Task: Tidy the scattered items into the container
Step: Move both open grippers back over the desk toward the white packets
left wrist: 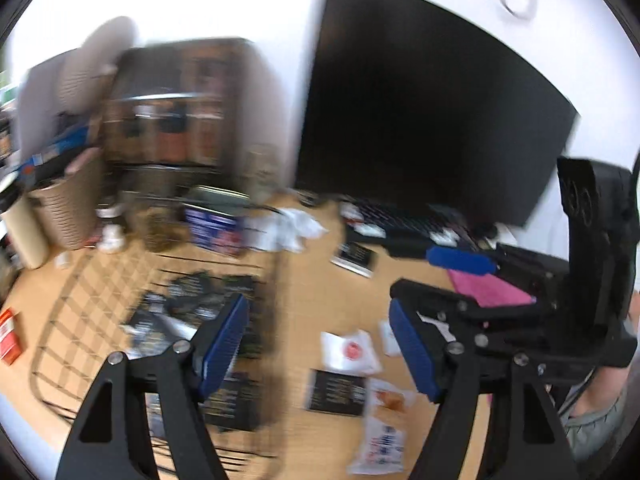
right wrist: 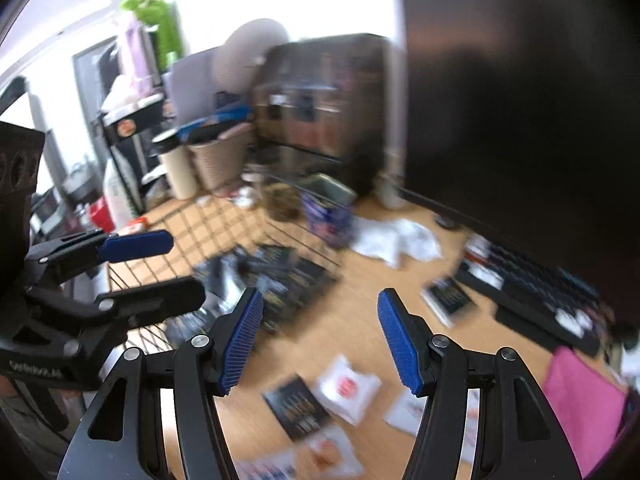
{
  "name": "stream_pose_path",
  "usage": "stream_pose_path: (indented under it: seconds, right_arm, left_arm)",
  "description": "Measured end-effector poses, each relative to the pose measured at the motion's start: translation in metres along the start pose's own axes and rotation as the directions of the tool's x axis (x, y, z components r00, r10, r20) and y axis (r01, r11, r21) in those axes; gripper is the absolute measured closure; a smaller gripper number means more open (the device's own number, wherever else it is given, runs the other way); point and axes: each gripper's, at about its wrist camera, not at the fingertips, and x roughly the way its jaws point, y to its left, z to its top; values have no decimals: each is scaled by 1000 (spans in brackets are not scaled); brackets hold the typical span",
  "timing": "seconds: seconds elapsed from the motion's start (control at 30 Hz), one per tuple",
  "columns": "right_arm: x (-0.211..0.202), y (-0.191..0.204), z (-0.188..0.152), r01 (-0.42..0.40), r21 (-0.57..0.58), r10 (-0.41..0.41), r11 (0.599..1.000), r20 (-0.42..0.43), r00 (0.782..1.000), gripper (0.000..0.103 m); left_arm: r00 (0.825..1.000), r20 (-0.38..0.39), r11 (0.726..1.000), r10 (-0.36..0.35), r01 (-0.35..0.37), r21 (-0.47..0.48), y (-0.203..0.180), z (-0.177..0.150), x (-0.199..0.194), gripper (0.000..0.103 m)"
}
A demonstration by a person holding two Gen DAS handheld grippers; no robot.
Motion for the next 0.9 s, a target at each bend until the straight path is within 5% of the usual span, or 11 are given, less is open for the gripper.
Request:
stream_pose_path:
  seconds: [0.2, 0.4, 0.9]
  right_arm:
    - [-27, -67, -58, 128, 132, -124, 983, -40, 991, 43]
    - [-21, -131, -110, 218, 251, -188, 943, -140, 972, 43]
    - [58, -185, -125, 324, 119, -276, 939, -302, 912, 43]
  left_arm:
    - [977, -179, 983, -114, 137, 122, -68, -25, 66, 26]
    - [946, -320, 982, -45, 100, 157, -83, -42, 128, 26]
    - [916, -395, 971, 64, 35, 237, -92, -52, 194, 26]
